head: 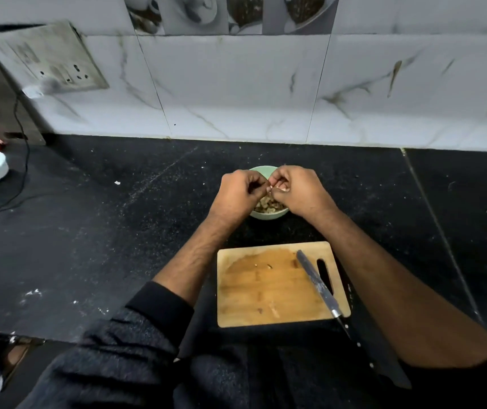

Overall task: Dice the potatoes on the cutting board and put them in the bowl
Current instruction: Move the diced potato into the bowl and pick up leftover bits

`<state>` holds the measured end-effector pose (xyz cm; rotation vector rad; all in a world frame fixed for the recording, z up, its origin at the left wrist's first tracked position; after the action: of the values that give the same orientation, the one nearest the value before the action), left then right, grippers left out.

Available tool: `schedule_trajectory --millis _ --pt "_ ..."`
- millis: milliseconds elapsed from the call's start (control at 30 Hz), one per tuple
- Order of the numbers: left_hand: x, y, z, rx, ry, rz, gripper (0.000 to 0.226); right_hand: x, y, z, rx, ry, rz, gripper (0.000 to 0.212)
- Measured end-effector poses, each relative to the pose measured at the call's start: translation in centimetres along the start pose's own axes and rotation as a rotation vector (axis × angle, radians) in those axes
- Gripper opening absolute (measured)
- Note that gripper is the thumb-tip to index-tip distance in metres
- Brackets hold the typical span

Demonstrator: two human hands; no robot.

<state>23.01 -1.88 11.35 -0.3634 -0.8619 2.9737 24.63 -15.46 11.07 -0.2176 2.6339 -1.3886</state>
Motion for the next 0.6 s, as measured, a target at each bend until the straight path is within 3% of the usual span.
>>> schedule_trajectory --millis 133,300,600 --pt "-1.5 -0.2 -1.3 -0.059 -0.032 0.039 0.011 -2.6 0.8 0.4 0.079 -0.002 -0.028 0.018" --pt "-1.8 -1.5 -2.3 -0.003 -0.04 0.141 0.02 -3.2 -1.9 0.0 0.012 0.007 0.183 0.018" --pt "0.3 -0.6 -3.7 0.057 -0.054 0.179 0.018 2.1 1.7 1.0 -0.013 -0.063 0.092 0.01"
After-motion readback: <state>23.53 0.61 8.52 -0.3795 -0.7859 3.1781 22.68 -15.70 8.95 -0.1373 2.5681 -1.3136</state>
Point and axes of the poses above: each hand's wrist, its own x-axis away from the middle knuckle, its own y-axis out of the palm, z = x × y, the point moved 9 cm from there along -x, towards the middle knuckle, and after that the axes turned 9 degrees about x, right-handed, at the moved point
